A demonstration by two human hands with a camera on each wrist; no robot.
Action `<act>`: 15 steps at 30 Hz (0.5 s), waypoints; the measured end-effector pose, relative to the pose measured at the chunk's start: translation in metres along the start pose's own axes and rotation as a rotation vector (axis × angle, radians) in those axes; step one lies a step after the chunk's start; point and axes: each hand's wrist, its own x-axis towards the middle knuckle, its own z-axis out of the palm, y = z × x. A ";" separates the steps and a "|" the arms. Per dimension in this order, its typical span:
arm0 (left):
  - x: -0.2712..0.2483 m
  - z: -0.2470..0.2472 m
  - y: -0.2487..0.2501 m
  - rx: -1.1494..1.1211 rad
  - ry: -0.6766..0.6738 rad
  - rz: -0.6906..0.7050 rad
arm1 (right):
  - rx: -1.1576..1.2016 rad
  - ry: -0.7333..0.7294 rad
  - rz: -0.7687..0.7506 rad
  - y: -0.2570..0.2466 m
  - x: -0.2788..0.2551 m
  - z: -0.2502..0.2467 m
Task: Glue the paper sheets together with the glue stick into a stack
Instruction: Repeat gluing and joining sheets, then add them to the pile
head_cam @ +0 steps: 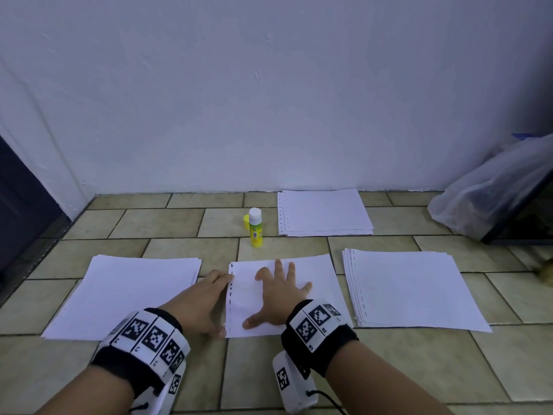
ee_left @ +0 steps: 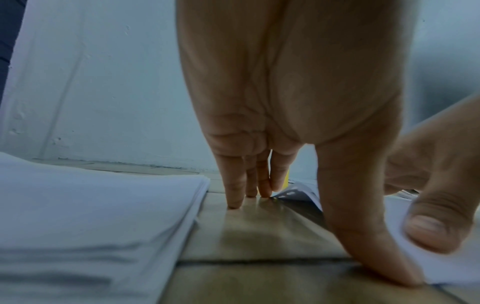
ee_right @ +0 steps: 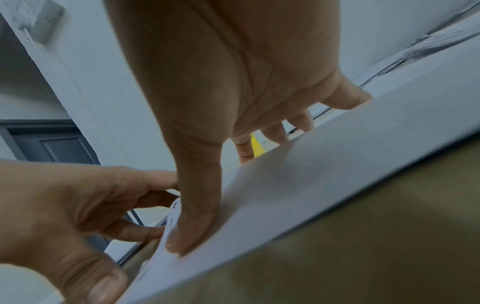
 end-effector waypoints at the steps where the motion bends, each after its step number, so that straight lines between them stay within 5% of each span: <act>1: 0.000 0.000 0.000 -0.005 0.001 0.001 | 0.009 0.004 0.001 0.000 0.001 0.000; 15: -0.002 -0.005 -0.011 -0.116 0.016 0.052 | 0.002 -0.019 -0.020 0.001 -0.002 -0.002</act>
